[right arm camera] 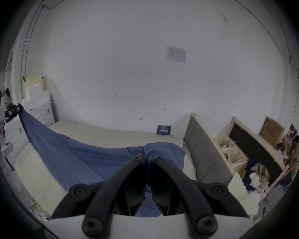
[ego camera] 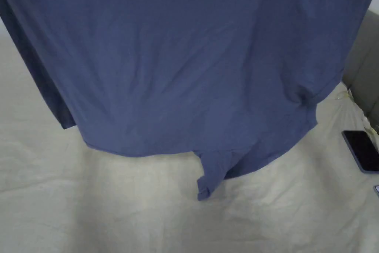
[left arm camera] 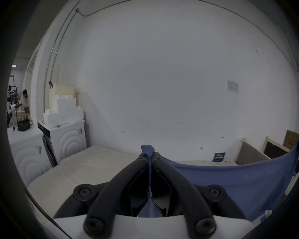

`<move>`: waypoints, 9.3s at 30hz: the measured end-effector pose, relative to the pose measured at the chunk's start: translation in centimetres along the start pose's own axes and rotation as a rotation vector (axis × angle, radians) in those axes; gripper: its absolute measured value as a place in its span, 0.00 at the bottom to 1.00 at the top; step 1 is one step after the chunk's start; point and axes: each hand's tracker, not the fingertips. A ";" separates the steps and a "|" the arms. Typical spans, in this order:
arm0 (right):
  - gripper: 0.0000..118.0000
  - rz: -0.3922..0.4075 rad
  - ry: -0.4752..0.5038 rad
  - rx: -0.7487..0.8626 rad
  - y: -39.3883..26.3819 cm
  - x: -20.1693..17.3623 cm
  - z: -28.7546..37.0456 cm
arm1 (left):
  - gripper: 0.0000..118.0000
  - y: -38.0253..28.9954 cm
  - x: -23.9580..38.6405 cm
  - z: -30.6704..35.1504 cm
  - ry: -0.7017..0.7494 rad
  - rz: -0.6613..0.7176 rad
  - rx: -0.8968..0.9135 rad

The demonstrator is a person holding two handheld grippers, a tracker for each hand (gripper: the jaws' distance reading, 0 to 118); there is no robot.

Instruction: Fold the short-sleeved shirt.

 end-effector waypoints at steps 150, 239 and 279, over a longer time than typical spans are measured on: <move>0.00 -0.212 0.007 0.031 -43.6 -7.8 4.4 | 0.92 -47.0 -1.7 14.8 -0.057 0.007 -0.820; 0.85 -0.169 -0.092 -0.666 -38.6 -1.8 -24.9 | 0.88 -41.8 1.5 -8.2 0.109 0.017 -0.654; 0.00 -0.160 0.017 0.064 -40.2 -7.0 1.1 | 0.00 -39.4 3.9 14.7 -0.163 -0.104 -0.197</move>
